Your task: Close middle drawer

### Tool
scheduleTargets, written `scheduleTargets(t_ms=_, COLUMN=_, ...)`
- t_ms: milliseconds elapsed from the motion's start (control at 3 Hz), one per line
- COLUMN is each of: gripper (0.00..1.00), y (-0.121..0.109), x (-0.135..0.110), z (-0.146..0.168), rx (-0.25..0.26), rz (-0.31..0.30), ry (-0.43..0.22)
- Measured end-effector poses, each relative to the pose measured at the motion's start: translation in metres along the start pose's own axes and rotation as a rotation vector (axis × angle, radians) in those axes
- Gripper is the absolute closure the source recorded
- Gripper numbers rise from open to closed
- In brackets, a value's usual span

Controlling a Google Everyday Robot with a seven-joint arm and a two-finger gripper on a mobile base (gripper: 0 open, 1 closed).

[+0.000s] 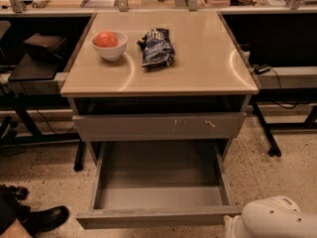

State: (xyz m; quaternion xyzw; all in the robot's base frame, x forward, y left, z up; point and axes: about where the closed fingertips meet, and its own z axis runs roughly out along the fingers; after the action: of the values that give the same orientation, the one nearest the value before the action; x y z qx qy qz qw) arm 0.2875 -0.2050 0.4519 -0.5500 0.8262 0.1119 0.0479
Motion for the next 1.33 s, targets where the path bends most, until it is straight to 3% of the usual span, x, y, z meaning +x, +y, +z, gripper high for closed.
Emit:
scheduleTargets(t_ms=333, gripper=0.0, y=0.004, x=0.011, z=0.029, rx=-0.051, rz=0.0, ry=0.012)
scheduleTargets(t_ms=667, gripper=0.0, y=-0.003, x=0.004, z=0.045, rx=-0.09, rz=-0.056, ry=0.039)
scheduleTargets(t_ms=1333, gripper=0.0, y=-0.056, x=-0.046, z=0.051, rx=-0.12, rz=-0.164, ry=0.049)
